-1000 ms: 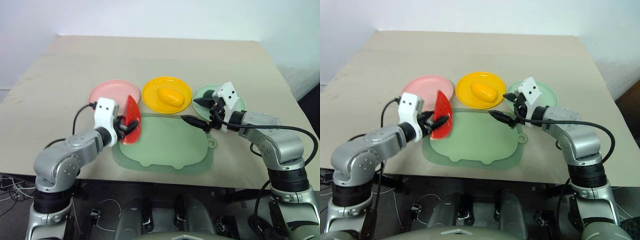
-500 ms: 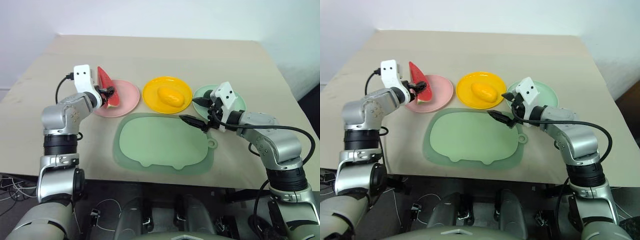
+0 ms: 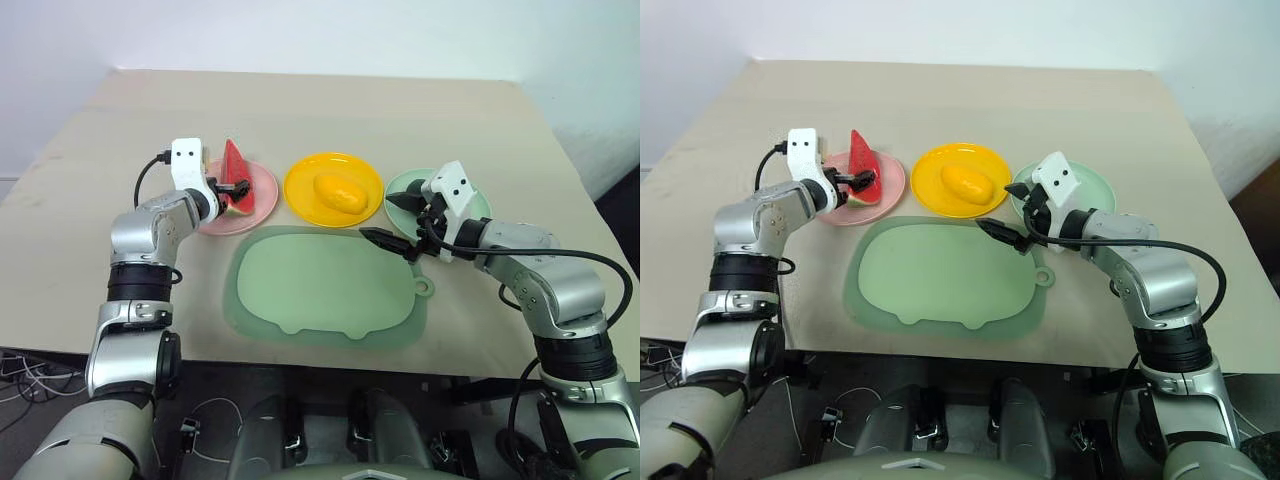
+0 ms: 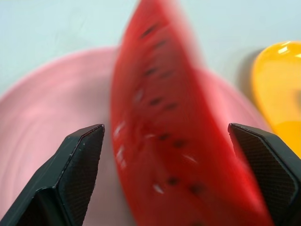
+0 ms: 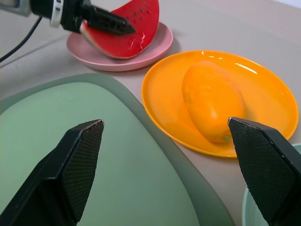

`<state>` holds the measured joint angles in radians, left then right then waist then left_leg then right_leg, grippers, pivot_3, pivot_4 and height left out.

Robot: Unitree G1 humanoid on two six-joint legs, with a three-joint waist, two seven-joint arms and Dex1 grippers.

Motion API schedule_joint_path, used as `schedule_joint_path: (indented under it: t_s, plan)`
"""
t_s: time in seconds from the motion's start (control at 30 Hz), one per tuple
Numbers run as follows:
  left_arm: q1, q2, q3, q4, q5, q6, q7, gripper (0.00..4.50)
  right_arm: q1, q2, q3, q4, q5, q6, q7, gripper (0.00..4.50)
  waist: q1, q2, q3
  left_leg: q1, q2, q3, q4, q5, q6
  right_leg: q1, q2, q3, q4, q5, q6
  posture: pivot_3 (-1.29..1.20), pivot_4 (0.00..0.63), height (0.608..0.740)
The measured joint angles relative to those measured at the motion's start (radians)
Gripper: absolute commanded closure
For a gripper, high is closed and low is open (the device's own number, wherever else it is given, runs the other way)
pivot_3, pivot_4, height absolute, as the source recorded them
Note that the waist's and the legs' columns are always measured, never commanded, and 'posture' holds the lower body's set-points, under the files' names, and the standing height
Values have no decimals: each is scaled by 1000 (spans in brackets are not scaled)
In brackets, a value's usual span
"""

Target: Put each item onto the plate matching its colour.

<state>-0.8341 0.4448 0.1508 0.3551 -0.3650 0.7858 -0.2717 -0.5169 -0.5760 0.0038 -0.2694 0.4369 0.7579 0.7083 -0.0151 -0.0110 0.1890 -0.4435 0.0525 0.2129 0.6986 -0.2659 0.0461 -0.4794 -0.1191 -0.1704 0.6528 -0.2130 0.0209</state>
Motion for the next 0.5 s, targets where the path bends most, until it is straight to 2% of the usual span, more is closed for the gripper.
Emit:
schedule_joint_path:
  t_s: [0.13,0.27,0.43,0.5]
  plan:
    - [42,56,17,-224,-47,78,-51,44,0,4,-21,-3,19,2,-7,0,-3,0,0,0,0,0,0,0,0,0,0,0,1,0,0,0,150,696]
    - [121,95,86,-394,-129,119,-113,44,3,18,-28,-5,32,0,-25,0,-3,0,0,1,0,0,0,0,0,0,0,0,1,0,0,0,150,696]
    - [342,135,212,-536,-250,46,-293,44,41,47,-93,-21,62,-15,-57,0,-1,0,0,1,0,0,0,0,0,0,0,0,1,0,0,0,150,696]
    - [402,158,236,-560,-270,-1,-356,44,57,92,-120,-37,67,-64,-80,0,3,0,0,1,0,0,0,0,-1,1,0,0,1,0,0,0,150,696]
